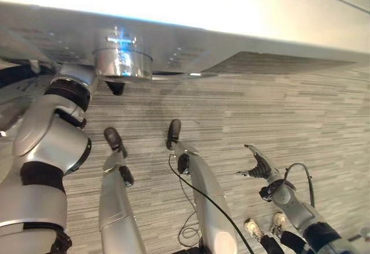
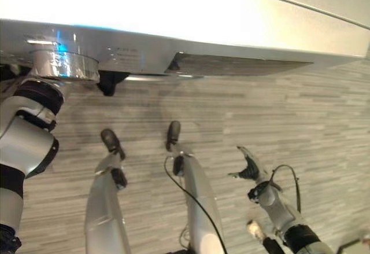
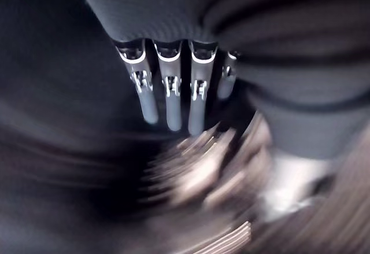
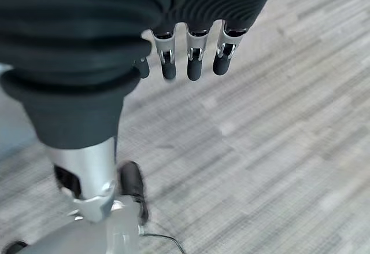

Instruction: Grab the laundry basket,head to the washer,open it,put in the laundry and shut it.

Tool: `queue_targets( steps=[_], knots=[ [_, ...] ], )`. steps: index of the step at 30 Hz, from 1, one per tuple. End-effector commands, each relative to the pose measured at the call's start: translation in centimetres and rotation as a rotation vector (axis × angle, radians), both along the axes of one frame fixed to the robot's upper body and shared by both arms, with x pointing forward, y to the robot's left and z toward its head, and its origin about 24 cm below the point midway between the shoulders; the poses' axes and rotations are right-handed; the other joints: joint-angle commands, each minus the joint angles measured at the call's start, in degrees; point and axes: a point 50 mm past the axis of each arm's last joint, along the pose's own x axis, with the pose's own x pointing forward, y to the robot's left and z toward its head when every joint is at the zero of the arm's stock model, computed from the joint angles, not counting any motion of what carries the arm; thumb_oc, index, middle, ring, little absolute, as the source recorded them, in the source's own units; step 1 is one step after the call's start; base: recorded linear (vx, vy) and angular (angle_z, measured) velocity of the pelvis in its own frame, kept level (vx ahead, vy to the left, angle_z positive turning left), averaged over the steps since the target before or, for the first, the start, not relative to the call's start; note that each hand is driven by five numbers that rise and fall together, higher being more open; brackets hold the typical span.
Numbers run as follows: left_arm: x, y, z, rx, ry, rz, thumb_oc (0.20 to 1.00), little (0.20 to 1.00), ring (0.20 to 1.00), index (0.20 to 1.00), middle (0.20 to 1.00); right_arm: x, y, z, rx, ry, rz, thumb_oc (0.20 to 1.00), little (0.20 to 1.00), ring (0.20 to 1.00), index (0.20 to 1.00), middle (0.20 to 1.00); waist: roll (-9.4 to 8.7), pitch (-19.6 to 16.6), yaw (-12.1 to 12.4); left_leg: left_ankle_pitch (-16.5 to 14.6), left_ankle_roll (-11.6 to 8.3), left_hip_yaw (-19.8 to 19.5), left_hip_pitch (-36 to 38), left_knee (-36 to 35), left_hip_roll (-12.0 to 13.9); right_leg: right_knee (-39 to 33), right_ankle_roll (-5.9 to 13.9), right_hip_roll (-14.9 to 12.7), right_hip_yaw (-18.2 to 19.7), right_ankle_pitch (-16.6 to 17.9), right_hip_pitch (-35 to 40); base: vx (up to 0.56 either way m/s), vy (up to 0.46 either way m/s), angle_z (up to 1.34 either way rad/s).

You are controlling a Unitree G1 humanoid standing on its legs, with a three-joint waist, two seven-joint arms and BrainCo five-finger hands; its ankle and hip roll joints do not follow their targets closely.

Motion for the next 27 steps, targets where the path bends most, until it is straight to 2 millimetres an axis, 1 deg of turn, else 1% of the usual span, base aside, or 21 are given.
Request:
queue_targets(
  steps=[1,2,6,7,8,9,10,11,13,14,15,16,17,18,20,21,22,23,24,25,27],
  knots=[
    [0.2,-1.7,3.7,0.402,-0.008,0.089,1.000,1.000,1.000,1.000,1.000,-0.6,-0.7,-0.2,-0.059,0.034,0.049,1.000,1.000,1.000,1.000,1.000,2.39,-6.7,-4.7,-1.2,-3.70,-2.1,3.4,-3.4,4.4,1.9,4.90,1.3,-0.2,-7.0,5.5,0.00,0.036,-0.08],
    [0.6,-2.3,-0.2,0.455,0.094,0.068,1.000,1.000,1.000,1.000,1.000,-0.4,-1.0,-0.1,-0.051,0.027,0.036,1.000,1.000,1.000,1.000,1.000,2.67,-6.7,-4.2,-0.5,-3.89,-1.9,4.9,-5.4,4.0,0.4,5.13,1.5,-0.1,-6.6,6.7,0.00,0.027,-0.07],
    [0.7,-7.8,-1.6,0.423,-0.008,-0.154,1.000,1.000,1.000,1.000,1.000,-0.9,-1.0,-1.0,-0.032,0.037,0.002,1.000,1.000,1.000,1.000,1.000,3.02,-5.9,-2.5,1.1,-3.92,-2.4,7.5,-8.7,3.1,-1.8,5.73,1.7,-0.8,-6.0,9.1,0.00,0.001,0.00],
    [0.7,-7.8,-1.7,0.423,-0.008,-0.155,1.000,1.000,1.000,1.000,1.000,-0.9,-1.1,-1.1,-0.033,0.037,0.002,1.000,1.000,1.000,1.000,1.000,3.05,-5.8,-2.4,1.2,-3.93,-2.3,7.7,-8.9,3.1,-1.9,5.73,1.7,-0.8,-6.0,9.3,0.00,-0.031,0.03],
    [0.4,-9.5,-2.2,0.353,-0.072,-0.238,1.000,1.000,1.000,1.000,1.000,-1.0,-0.9,-1.6,-0.026,0.035,-0.023,1.000,1.000,1.000,1.000,1.000,3.21,-5.0,-1.2,1.9,-4.02,-2.5,8.9,-10.1,2.7,-2.5,5.95,1.6,-1.2,-5.9,10.4,0.00,0.000,0.00],
    [0.2,-10.2,-2.8,0.285,-0.086,-0.270,1.000,1.000,1.000,1.000,1.000,-1.1,-0.8,-2.0,-0.019,0.039,-0.038,1.000,1.000,1.000,1.000,1.000,3.41,-4.6,-0.5,2.3,-4.11,-2.6,9.7,-10.9,2.4,-3.0,6.02,1.5,-1.4,-5.9,11.3,0.00,-0.027,0.04],
    [0.2,-10.2,-2.9,0.283,-0.085,-0.270,1.000,1.000,1.000,1.000,1.000,-1.2,-0.8,-2.1,-0.021,0.040,-0.038,1.000,1.000,1.000,1.000,1.000,3.48,-4.5,-0.5,2.4,-4.13,-2.6,9.9,-11.1,2.4,-3.1,6.03,1.6,-1.5,-5.9,11.5,0.01,-0.030,0.12],
    [-0.6,-10.8,-4.2,0.054,-0.115,-0.345,1.000,1.000,1.000,1.000,1.000,-1.7,-0.6,-3.1,-0.010,0.062,-0.071,1.000,1.000,1.000,1.000,1.000,3.88,-3.8,1.0,3.1,-4.18,-2.7,11.6,-12.2,2.0,-3.7,6.10,1.5,-2.0,-5.9,12.8,0.01,-0.028,0.13],
    [-1.5,-13.3,-4.9,-0.155,-0.141,-0.442,1.000,1.000,1.000,1.000,1.000,-1.9,0.0,-4.4,-0.001,0.108,-0.098,1.000,1.000,1.000,1.000,1.000,4.13,-3.3,2.1,3.6,-4.22,-3.0,13.0,-13.1,1.5,-4.1,6.03,1.5,-2.5,-6.2,14.3,0.01,-0.017,0.12],
    [-1.9,-14.0,-5.6,-0.260,-0.143,-0.468,1.000,1.000,1.000,1.000,1.000,-1.9,0.5,-4.8,0.009,0.121,-0.104,1.000,1.000,1.000,1.000,1.000,4.08,-3.1,2.7,3.8,-4.25,-3.1,13.5,-13.4,1.3,-4.3,5.94,1.5,-2.8,-6.3,14.9,0.01,-0.013,0.11],
    [-2.4,-14.0,-6.7,-0.344,-0.144,-0.482,1.000,1.000,1.000,1.000,1.000,-2.0,0.9,-5.3,0.015,0.138,-0.112,1.000,1.000,1.000,1.000,1.000,4.23,-2.9,3.4,4.0,-4.29,-3.2,14.3,-13.8,1.1,-4.5,5.86,1.5,-3.0,-6.5,15.7,0.02,-0.022,0.13],
    [-3.0,-14.3,-8.3,-0.401,-0.118,-0.495,1.000,1.000,1.000,1.000,1.000,-2.0,1.2,-5.6,0.014,0.153,-0.112,1.000,1.000,1.000,1.000,1.000,4.45,-2.8,3.9,4.2,-4.30,-3.3,15.0,-14.3,1.0,-4.6,5.80,1.4,-3.3,-6.6,16.4,0.01,-0.023,0.18],
    [-3.1,-14.2,-8.4,-0.402,-0.116,-0.493,1.000,1.000,1.000,1.000,1.000,-2.1,1.2,-5.7,0.013,0.156,-0.111,1.000,1.000,1.000,1.000,1.000,4.46,-2.8,3.9,4.2,-4.31,-3.4,15.2,-14.4,1.0,-4.7,5.80,1.4,-3.3,-6.7,16.6,0.02,-0.010,0.19],
    [-4.5,-13.9,-11.1,-0.562,-0.064,-0.513,1.000,1.000,1.000,1.000,1.000,-1.8,2.1,-5.7,0.038,0.152,-0.111,1.000,1.000,1.000,1.000,1.000,4.99,-2.5,5.4,4.6,-4.39,-3.9,16.2,-15.0,0.7,-4.7,5.62,1.3,-3.8,-7.0,17.5,0.02,0.000,0.15],
    [-6.1,-13.6,-13.5,-0.682,0.003,-0.534,1.000,1.000,1.000,1.000,1.000,-1.9,2.6,-6.2,0.049,0.170,-0.125,1.000,1.000,1.000,1.000,1.000,5.64,-2.4,6.7,4.8,-4.36,-4.2,17.0,-15.4,0.4,-4.3,5.46,1.1,-4.4,-7.4,18.3,0.02,0.002,0.08],
    [-7.1,-13.2,-15.1,-0.748,0.045,-0.533,1.000,1.000,1.000,1.000,1.000,-1.9,2.9,-6.4,0.054,0.177,-0.132,1.000,1.000,1.000,1.000,1.000,6.16,-2.2,7.6,5.0,-4.34,-4.5,17.2,-15.5,0.3,-3.9,5.35,0.8,-4.8,-7.7,18.6,0.01,0.001,0.13],
    [-7.9,-13.4,-16.2,-0.796,0.084,-0.537,1.000,1.000,1.000,1.000,1.000,-1.8,3.0,-6.7,0.054,0.186,-0.144,1.000,1.000,1.000,1.000,1.000,6.46,-2.2,8.3,5.0,-4.29,-4.7,17.4,-15.5,0.1,-3.6,5.23,0.7,-5.1,-8.0,18.9,0.00,0.001,0.30],
    [-7.9,-13.4,-16.2,-0.796,0.086,-0.536,1.000,1.000,1.000,1.000,1.000,-1.9,3.0,-6.7,0.054,0.187,-0.144,1.000,1.000,1.000,1.000,1.000,6.47,-2.2,8.2,5.0,-4.29,-4.8,17.4,-15.5,0.1,-3.6,5.23,0.7,-5.2,-8.0,19.0,0.00,-0.013,0.36],
    [-8.4,-14.6,-16.7,-0.839,0.123,-0.557,1.000,1.000,1.000,1.000,1.000,-1.5,3.3,-6.8,0.056,0.191,-0.152,1.000,1.000,1.000,1.000,1.000,6.74,-2.1,8.8,5.1,-4.17,-5.1,17.4,-15.4,0.0,-3.2,5.09,0.5,-5.4,-8.3,19.1,-0.01,-0.023,0.35],
    [-9.1,-15.2,-17.8,-0.898,0.179,-0.565,1.000,1.000,1.000,1.000,1.000,-0.8,3.5,-6.6,0.067,0.181,-0.175,1.000,1.000,1.000,1.000,1.000,7.28,-1.8,9.9,5.1,-3.95,-5.8,17.1,-15.1,-0.3,-2.3,4.92,0.2,-6.2,-8.8,19.1,-0.02,-0.034,0.27],
    [-10.0,-15.7,-19.1,-0.953,0.245,-0.572,1.000,1.000,1.000,1.000,1.000,0.4,3.1,-5.8,0.071,0.146,-0.217,1.000,1.000,1.000,1.000,1.000,8.13,-1.0,11.3,5.1,-3.76,-6.9,16.2,-14.2,-0.7,-0.8,4.68,-0.3,-7.0,-9.6,18.9,-0.03,-0.039,0.31]
  ],
)
